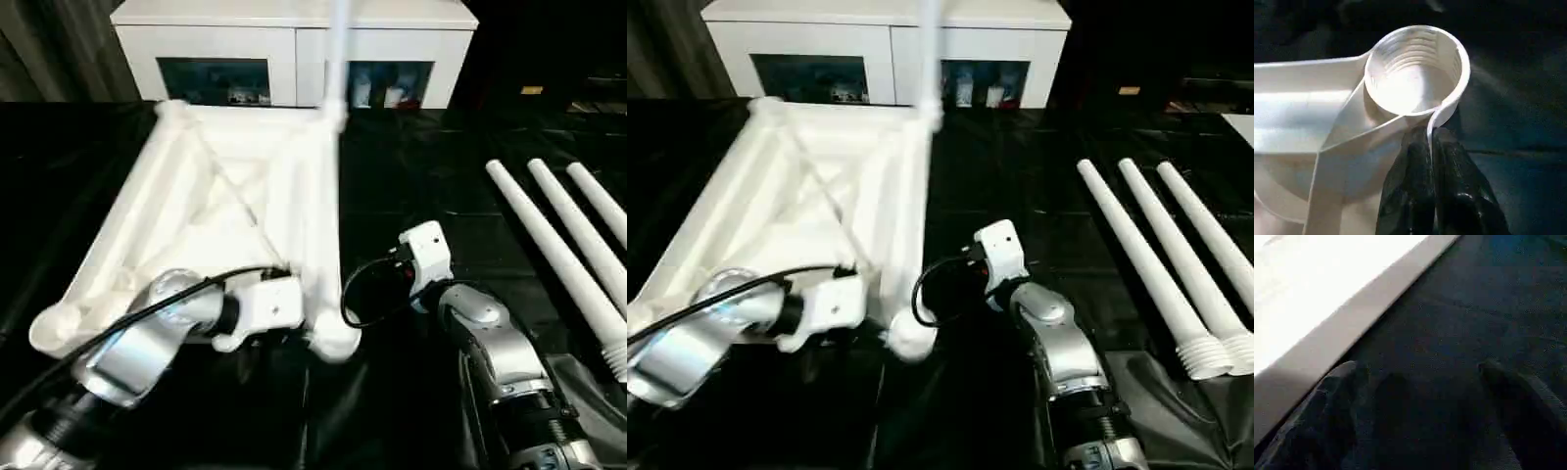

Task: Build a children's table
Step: Rotate table base

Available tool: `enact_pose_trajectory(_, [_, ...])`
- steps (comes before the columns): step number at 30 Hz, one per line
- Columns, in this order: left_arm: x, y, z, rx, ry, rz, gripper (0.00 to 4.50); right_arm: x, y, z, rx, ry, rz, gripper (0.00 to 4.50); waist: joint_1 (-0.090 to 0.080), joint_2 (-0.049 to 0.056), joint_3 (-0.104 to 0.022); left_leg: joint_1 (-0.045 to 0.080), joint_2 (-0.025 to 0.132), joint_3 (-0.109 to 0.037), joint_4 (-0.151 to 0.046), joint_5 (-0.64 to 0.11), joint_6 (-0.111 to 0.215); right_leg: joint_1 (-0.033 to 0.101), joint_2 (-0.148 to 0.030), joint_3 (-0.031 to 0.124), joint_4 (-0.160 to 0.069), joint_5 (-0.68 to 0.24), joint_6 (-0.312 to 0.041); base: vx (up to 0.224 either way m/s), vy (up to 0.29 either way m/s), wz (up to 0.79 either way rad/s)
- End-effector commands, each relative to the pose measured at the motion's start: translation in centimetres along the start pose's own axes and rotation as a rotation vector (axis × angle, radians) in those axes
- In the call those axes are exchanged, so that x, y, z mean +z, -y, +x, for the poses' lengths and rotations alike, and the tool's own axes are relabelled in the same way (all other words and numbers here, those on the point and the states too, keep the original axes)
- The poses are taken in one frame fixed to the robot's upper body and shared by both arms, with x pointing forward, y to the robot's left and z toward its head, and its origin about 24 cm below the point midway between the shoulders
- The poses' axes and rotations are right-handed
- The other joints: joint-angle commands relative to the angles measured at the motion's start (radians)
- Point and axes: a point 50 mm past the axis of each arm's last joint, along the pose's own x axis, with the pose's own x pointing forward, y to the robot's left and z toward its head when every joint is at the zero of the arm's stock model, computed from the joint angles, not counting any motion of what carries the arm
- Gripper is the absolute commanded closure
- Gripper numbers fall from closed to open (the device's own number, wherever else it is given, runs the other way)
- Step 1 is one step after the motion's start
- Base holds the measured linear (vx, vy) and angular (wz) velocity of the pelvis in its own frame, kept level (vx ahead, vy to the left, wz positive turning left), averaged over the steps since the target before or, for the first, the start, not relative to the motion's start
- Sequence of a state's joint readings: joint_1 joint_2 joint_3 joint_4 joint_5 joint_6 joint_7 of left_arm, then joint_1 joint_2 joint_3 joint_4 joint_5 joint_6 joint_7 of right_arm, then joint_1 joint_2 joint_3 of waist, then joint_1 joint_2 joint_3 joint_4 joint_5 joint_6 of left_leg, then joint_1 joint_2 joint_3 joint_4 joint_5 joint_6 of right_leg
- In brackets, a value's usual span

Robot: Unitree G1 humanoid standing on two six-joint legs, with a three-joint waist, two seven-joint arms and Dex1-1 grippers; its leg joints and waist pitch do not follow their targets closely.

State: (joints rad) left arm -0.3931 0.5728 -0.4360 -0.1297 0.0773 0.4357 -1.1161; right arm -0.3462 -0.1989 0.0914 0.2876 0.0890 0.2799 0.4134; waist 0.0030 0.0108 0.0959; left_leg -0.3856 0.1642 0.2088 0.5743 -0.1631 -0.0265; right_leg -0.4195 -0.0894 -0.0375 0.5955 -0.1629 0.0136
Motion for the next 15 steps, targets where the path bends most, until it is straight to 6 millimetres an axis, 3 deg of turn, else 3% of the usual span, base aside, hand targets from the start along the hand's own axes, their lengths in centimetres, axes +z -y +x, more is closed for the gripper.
enact_pose_trajectory(1, [0.3,-0.8,-0.6,0.058,0.01,-0.016,4.47,0.4,0.4,-0.3,-0.012,0.025,0.004,0.37,0.011,0.002,-0.061,0.022,0.057,-0.033,-0.074,-0.315,-0.009,0.039,-0.048,0.042,-0.071,-0.245,-0.238,0.0,0.0,0.0])
enact_pose_trajectory(6, [1.2,-2.2,0.5,0.207,0.034,-0.094,4.47,0.5,0.8,-0.7,-0.036,0.033,0.011,0.37,0.02,0.004,-0.066,0.022,0.058,-0.03,-0.068,-0.258,0.015,0.044,-0.045,0.04,-0.063,-0.138,-0.27,0.0,0.0,0.0])
enact_pose_trajectory(11, [2.4,-3.7,1.5,0.298,0.072,-0.13,4.47,0.5,0.8,-1.3,-0.045,0.039,0.008,0.37,0.02,-0.003,-0.062,0.02,0.055,-0.031,-0.069,-0.297,0.019,0.044,-0.049,0.04,-0.075,-0.239,-0.242,0.0,0.0,0.0])
enact_pose_trajectory(15, [3.4,-4.0,2.4,0.307,0.099,-0.128,4.47,0.4,1.0,-1.9,-0.056,0.037,0.005,0.37,0.022,-0.004,-0.066,0.015,0.056,-0.033,-0.066,-0.253,0.033,0.048,-0.049,0.039,-0.072,-0.198,-0.244,0.0,0.0,0.0])
